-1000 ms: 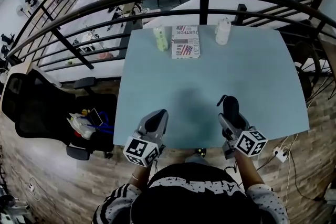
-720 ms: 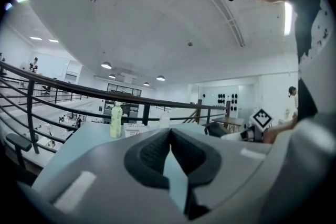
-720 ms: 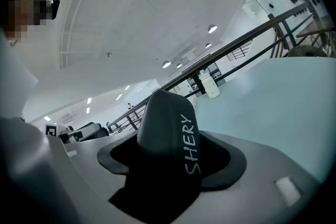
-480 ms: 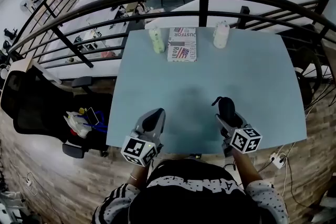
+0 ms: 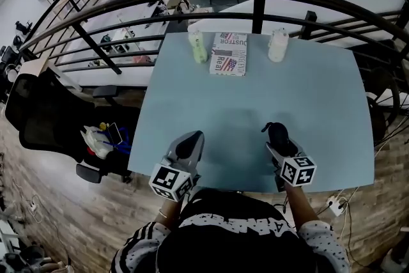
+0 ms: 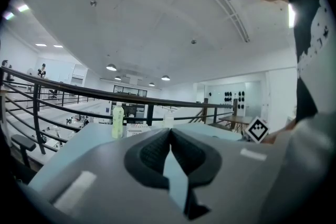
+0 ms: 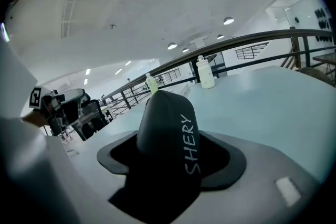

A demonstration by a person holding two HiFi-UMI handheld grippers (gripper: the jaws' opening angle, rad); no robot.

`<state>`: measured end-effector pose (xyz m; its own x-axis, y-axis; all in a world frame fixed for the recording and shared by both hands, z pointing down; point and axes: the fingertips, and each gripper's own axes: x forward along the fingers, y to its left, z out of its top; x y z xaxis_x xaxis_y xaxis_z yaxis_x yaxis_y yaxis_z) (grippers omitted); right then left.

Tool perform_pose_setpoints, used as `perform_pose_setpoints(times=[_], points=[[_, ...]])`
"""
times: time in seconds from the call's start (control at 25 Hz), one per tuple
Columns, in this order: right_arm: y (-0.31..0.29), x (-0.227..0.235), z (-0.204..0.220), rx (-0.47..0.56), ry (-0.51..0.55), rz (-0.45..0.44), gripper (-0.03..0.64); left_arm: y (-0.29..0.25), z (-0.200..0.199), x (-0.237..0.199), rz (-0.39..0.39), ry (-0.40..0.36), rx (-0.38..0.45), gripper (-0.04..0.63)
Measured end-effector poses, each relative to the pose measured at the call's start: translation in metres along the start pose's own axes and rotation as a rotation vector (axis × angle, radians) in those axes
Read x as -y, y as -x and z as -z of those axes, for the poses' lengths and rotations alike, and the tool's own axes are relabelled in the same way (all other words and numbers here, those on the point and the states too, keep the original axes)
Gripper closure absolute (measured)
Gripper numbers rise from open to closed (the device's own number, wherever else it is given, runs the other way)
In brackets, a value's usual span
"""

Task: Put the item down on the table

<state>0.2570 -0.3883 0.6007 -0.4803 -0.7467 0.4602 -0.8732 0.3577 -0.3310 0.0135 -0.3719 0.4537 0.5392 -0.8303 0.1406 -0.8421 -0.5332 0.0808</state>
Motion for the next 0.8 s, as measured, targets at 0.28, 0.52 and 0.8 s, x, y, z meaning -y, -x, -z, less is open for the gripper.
perform_pose_setpoints(times=[0.28,0.52,0.8], points=[[-0.011,0.015,0.016,-0.066,0.043,0.016,0.273,0.0,0.001,-0.002,-0.04,-0.019,-0.014,0.595],[-0.014,0.022,0.028,-0.12,0.095,0.036,0.272,-0.006,0.0,0.005,-0.024,-0.031,-0.021,0.595],[-0.015,0.029,0.04,-0.173,0.175,0.061,0.272,-0.008,-0.001,0.01,-0.019,-0.037,-0.019,0.595]])
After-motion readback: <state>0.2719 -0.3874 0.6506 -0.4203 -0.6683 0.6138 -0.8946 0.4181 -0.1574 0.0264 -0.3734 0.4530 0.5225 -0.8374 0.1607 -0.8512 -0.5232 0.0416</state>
